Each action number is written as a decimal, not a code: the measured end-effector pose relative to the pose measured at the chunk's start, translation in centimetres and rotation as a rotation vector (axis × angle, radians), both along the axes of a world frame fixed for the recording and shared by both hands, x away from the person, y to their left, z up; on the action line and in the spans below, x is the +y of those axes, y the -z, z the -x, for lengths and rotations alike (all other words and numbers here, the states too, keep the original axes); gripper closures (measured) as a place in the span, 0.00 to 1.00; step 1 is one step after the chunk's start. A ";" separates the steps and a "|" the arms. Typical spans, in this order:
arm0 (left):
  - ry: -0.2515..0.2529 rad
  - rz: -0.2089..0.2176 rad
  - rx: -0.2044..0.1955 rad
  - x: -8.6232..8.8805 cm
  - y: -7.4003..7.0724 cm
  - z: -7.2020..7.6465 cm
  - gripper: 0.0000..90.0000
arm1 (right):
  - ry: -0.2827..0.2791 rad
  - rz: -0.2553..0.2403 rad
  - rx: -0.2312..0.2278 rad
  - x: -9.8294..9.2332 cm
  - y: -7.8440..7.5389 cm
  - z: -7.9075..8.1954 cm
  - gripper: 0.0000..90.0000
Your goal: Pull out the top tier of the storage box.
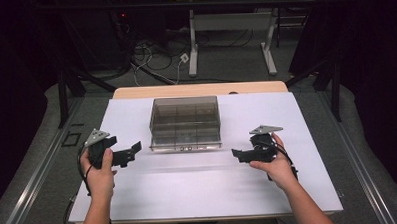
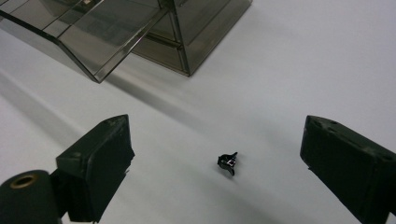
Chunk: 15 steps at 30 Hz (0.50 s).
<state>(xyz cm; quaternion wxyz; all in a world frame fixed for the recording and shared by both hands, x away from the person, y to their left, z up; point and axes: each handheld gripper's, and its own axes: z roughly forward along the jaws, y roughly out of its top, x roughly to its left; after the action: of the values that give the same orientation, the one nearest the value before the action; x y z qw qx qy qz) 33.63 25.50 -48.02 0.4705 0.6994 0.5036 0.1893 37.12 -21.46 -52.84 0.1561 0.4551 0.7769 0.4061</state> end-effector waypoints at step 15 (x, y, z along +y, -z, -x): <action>0.017 -0.015 0.022 1.3 2.2 0.2 0.01 | 0.025 0.028 0.017 -0.3 0.1 -0.3 0.29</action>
<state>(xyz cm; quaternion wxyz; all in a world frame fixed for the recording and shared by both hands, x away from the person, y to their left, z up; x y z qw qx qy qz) 33.40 26.80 -50.26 0.4612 0.7092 0.5015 0.1813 37.41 -21.73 -52.91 0.1610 0.4659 0.7781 0.3894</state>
